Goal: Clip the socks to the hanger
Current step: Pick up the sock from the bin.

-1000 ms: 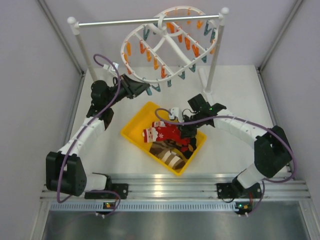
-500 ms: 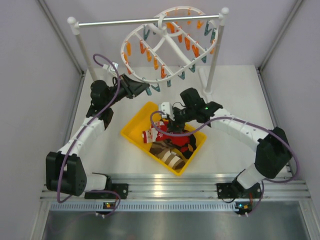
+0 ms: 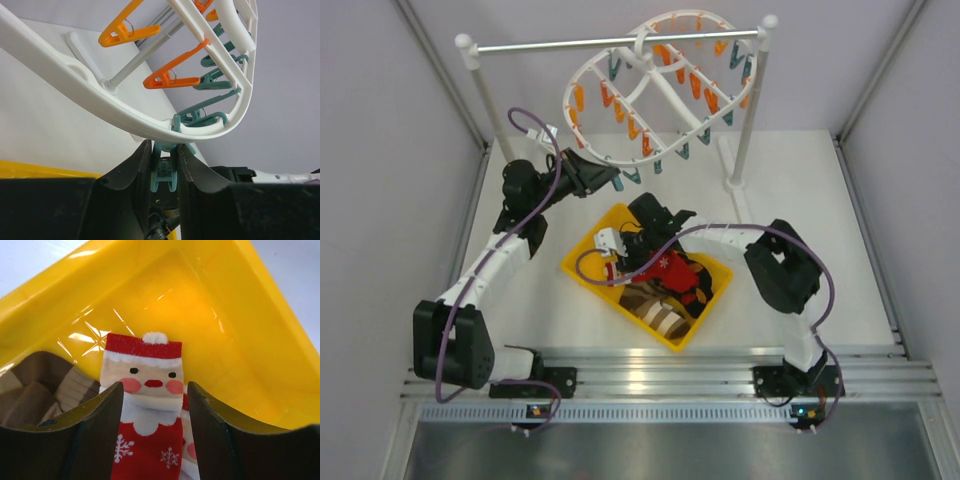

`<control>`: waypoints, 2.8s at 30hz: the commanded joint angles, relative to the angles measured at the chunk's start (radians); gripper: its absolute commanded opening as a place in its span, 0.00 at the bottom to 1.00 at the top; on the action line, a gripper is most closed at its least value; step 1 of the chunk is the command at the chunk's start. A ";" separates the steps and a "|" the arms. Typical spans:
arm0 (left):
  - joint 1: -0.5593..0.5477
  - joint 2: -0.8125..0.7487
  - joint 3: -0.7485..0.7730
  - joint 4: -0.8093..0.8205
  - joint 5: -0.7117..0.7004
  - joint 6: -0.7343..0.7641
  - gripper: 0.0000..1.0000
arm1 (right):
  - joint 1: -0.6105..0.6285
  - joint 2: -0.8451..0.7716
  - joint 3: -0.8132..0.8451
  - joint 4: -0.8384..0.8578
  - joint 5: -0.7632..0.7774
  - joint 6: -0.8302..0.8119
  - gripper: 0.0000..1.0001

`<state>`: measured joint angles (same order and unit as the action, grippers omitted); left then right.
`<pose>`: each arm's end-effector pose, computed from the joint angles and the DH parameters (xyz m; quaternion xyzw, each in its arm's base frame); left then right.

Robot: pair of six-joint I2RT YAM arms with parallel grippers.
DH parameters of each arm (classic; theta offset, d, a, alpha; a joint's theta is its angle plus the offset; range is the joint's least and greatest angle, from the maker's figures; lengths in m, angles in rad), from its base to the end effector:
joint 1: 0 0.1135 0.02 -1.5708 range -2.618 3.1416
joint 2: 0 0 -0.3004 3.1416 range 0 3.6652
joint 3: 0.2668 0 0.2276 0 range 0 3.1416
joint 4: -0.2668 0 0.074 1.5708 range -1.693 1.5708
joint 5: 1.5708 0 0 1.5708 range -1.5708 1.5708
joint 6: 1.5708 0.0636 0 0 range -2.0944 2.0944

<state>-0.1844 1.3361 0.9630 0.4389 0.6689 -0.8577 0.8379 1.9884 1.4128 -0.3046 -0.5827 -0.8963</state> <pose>0.2878 -0.0938 0.3897 0.0129 0.6885 -0.5378 0.4864 0.2681 0.3502 0.2209 -0.7501 0.5091 0.2607 0.3320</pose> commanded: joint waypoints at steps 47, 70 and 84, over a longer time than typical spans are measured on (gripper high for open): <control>0.022 0.024 0.049 -0.034 0.027 -0.015 0.00 | -0.079 -0.318 -0.113 0.322 0.119 0.447 0.00; 0.023 0.043 0.045 -0.020 0.095 -0.017 0.00 | -0.126 -0.468 -0.430 0.998 0.173 0.482 0.00; 0.023 0.046 0.056 -0.048 0.086 0.016 0.00 | -0.123 -0.477 -0.423 1.009 0.150 0.485 0.00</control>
<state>-0.1688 1.3712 0.9874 0.4160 0.7479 -0.8524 0.7189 1.5505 0.9394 0.6216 -0.3985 -0.4370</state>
